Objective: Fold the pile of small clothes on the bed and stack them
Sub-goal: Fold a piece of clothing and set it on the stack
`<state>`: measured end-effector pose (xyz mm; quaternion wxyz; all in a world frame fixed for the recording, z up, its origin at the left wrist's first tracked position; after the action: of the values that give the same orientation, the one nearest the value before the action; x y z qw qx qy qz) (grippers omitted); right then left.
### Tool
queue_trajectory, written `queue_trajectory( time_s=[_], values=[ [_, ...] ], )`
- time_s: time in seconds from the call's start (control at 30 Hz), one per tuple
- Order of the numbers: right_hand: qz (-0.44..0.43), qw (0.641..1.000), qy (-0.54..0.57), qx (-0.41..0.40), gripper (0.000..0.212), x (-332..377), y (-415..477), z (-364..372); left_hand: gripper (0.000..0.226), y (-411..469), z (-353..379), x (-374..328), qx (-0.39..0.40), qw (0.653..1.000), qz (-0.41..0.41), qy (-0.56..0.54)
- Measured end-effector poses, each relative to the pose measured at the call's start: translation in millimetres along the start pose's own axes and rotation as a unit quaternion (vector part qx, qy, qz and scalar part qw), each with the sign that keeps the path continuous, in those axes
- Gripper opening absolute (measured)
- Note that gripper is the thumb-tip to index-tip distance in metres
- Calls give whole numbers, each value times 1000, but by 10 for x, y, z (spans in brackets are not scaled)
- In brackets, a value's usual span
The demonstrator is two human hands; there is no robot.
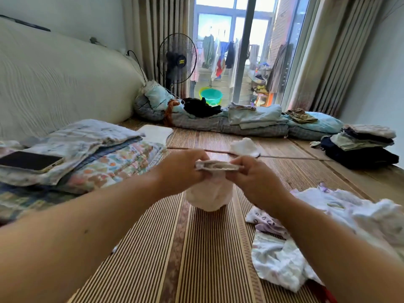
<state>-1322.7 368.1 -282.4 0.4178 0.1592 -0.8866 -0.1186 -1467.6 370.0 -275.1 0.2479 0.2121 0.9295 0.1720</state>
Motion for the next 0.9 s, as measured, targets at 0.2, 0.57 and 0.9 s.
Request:
queue_trajectory(
  time_s=[0.2, 0.57, 0.9],
  values=[
    [151, 975, 26, 163, 12, -820, -1230, 821, 3, -1297, 1094, 128, 180, 982, -49, -13],
    [281, 909, 128, 280, 9, -1118, -1588, 1117, 12, -1716, 1477, 270, 269, 924, -158, -222],
    [215, 970, -37, 110, 47, -1581, -1095, 1063, 72, -1335, 1779, 666, 194, 958, -177, -113]
  ],
)
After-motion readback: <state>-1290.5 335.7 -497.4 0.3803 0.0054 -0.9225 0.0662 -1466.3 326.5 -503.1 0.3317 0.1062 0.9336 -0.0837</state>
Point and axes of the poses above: each hand's wrist, its own y-axis towards the middle knuckle, its own z-axis out of the palm, x = y × z, the point moved 10 cm from there along y, towards the middle knuckle, and after that the axes turned 3 degrees about z, right-handed, at the moved point
